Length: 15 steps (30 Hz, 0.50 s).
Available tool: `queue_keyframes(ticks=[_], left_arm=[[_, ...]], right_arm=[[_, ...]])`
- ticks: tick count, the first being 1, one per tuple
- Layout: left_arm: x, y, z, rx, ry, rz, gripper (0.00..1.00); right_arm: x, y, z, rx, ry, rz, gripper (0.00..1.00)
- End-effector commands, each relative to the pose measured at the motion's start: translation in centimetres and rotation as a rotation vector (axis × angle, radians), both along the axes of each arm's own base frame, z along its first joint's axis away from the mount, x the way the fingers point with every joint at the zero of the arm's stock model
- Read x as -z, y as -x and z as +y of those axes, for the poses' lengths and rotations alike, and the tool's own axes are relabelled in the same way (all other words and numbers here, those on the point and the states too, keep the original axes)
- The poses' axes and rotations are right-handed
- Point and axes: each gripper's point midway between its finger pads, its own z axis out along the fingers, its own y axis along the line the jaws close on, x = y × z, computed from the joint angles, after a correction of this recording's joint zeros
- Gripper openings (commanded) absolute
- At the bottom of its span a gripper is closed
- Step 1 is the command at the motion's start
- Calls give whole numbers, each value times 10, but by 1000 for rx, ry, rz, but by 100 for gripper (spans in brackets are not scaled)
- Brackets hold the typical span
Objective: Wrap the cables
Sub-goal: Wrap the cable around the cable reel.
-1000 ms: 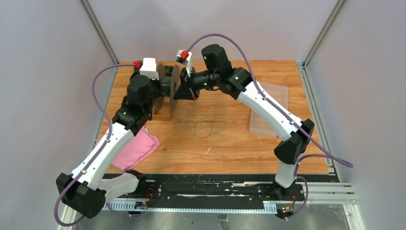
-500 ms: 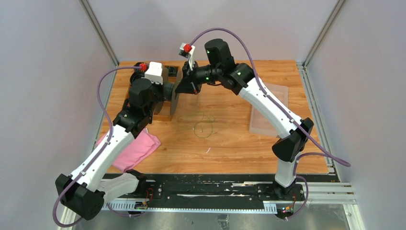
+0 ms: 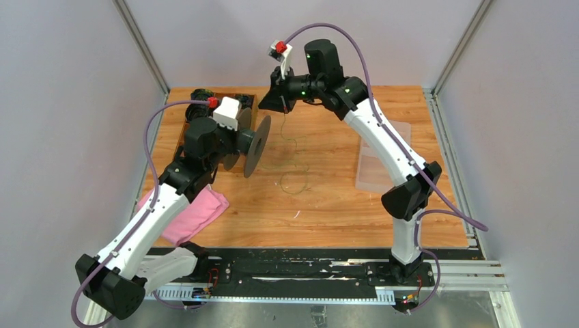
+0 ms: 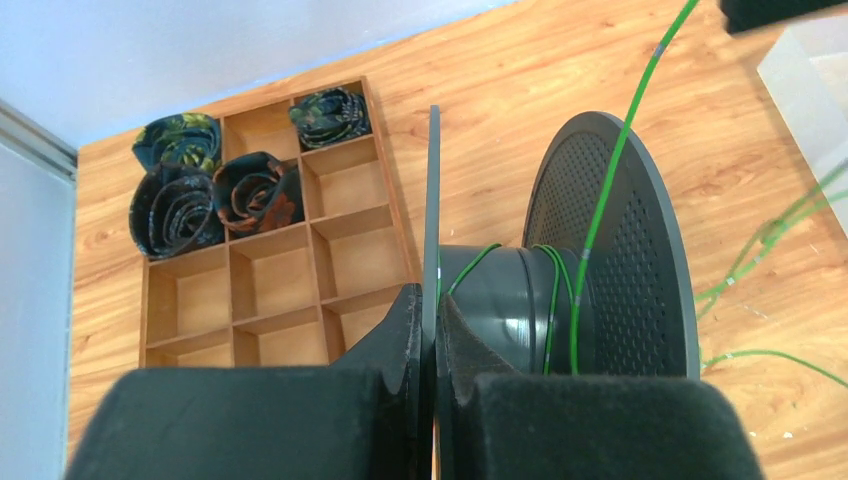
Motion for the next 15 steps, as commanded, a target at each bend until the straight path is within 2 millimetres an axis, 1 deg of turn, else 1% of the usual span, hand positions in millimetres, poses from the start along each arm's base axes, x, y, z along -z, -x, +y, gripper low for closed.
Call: queue_keyframes(ticks=[1,4,5,6,10,15], left_arm=[[-24,8,-9,60,45,-70,0],[-25,12,-13,83,59,-60,0],[-26,13,-15,95,63,-59,0],[-25,14,-16,104,69,-55,0],[-27,17,-18,114,83,-51,0],[-33,19,-19,123,101,-60,0]], right_arm=[[0,-30,-12,66,-6,-11,1],[5,-43,-21,93,4,-16,0],[18,-51,-22,97,19,3,1],[24,-55,-23,99,25,10,1],[42,-69,-32,110,48,30,1],[64,-84,-45,134,86,30,1]])
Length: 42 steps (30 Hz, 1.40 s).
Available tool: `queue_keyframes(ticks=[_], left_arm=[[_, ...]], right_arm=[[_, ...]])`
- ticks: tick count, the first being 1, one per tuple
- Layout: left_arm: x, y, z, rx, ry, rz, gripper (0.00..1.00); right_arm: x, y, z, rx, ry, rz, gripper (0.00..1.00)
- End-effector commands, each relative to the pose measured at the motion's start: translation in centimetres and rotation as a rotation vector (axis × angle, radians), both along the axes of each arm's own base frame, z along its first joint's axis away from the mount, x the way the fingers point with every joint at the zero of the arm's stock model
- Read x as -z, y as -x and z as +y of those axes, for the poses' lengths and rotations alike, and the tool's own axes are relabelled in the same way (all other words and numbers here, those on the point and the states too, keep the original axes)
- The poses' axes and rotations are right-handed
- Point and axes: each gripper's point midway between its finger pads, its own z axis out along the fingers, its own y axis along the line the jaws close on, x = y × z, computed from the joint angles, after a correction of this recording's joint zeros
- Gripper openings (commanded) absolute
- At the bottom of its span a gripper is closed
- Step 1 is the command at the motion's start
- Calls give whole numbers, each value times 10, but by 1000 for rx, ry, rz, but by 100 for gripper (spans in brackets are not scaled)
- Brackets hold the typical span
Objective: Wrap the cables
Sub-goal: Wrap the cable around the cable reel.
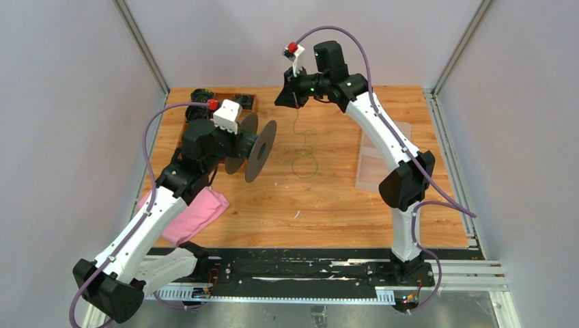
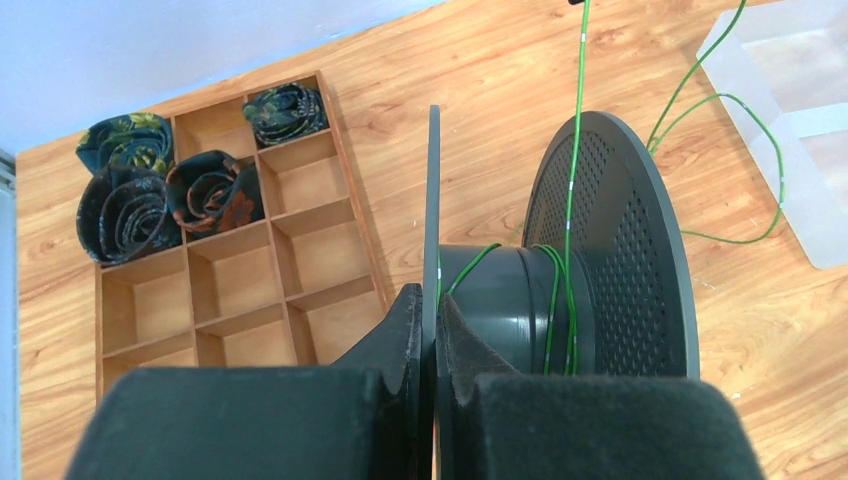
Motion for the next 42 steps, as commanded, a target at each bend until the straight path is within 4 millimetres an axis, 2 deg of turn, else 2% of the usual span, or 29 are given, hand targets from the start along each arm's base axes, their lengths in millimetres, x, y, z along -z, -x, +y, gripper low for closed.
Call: queue_keyframes(ticks=[1,7,10,19,23,36,42], left_arm=[[-37,4,-6,25,77,-93,0],[-45,4,-4,9,104,-102,0],[-45,3,-4,2,114,-97,0],[-48,3,1,-31,167,-84,0],[-52,3,2,-32,181,-89,0],[-66,3,0,-34,217,-85,0],[-62,2,2,-53,249,-65,0]], right_arm=[[13,-16,-13,9,25,-36,1],[39,-23,-24,34,83,-32,1],[53,-23,-25,34,97,-6,1],[81,-20,-27,18,99,24,1],[101,-19,-29,28,117,66,1],[141,-4,-24,-19,94,159,2],[163,7,-24,-24,70,223,2]])
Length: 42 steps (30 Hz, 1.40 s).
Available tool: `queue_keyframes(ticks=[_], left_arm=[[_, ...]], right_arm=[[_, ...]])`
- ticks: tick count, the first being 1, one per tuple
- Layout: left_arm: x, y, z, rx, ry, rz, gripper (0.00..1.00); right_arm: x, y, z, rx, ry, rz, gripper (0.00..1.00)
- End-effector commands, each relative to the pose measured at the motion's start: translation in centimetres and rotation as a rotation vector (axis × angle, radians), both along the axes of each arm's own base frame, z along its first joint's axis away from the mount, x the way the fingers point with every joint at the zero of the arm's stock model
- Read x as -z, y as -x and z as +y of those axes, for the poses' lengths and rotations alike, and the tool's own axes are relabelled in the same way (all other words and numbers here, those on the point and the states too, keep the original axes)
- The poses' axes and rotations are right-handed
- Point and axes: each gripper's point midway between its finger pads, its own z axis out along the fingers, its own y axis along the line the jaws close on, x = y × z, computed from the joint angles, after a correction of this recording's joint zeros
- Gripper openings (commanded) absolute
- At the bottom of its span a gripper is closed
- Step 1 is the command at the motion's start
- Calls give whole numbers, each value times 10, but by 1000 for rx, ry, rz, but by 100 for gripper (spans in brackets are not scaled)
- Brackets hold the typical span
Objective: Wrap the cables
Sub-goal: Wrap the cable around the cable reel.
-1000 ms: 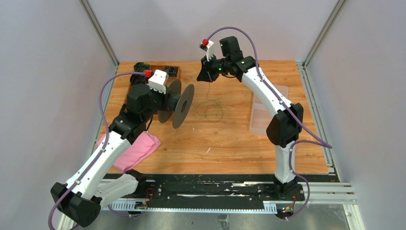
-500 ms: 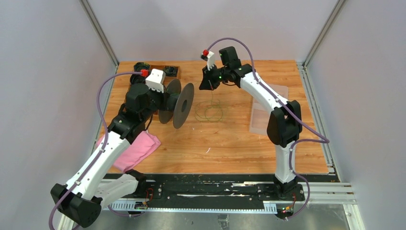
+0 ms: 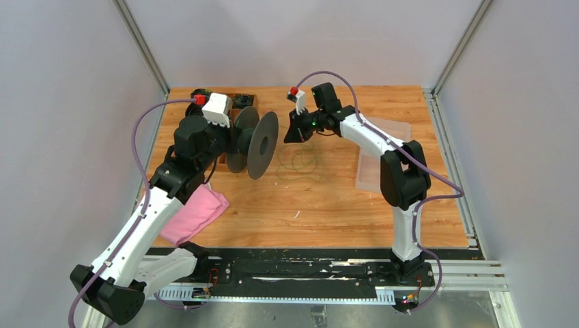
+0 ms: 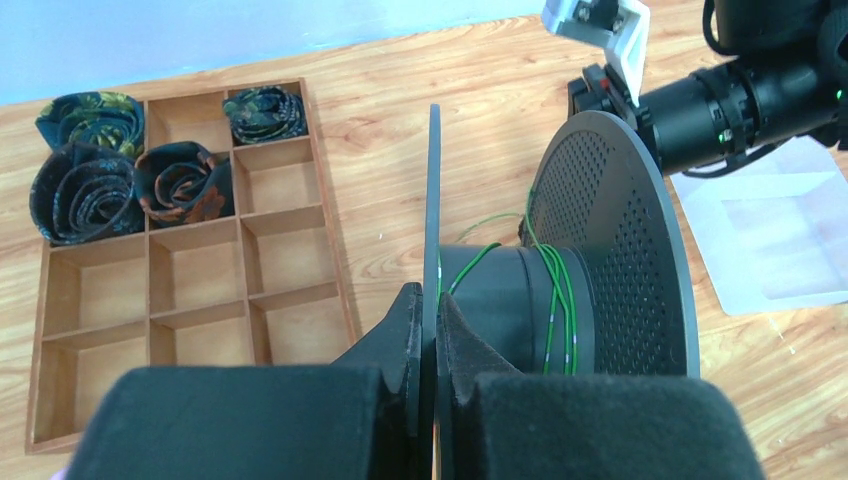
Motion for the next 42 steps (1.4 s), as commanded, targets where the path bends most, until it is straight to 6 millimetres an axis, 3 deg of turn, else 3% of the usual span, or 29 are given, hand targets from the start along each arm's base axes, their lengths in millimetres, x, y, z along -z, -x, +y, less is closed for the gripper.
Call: queue_keyframes(ticks=[1,15,24,29,31,42], left_arm=[[-36,-2,2,-14,93,-80,0],[-49,-4,7,-52,140,-74,0],[-60,-5,13,-79,182,-79,0],[-73,-13,26,-162,253,-82,0],[-79,-16,34,-200,275,-90,0],[-95,-26,69,-356,343,-116,1]], right_arm=[[3,4,-1,2,-49,21,2],[30,13,5,49,-90,118,3],[42,31,11,39,-91,142,8],[48,59,32,-16,-96,149,11],[38,68,37,-32,-115,130,11],[25,109,59,-144,-167,123,10]])
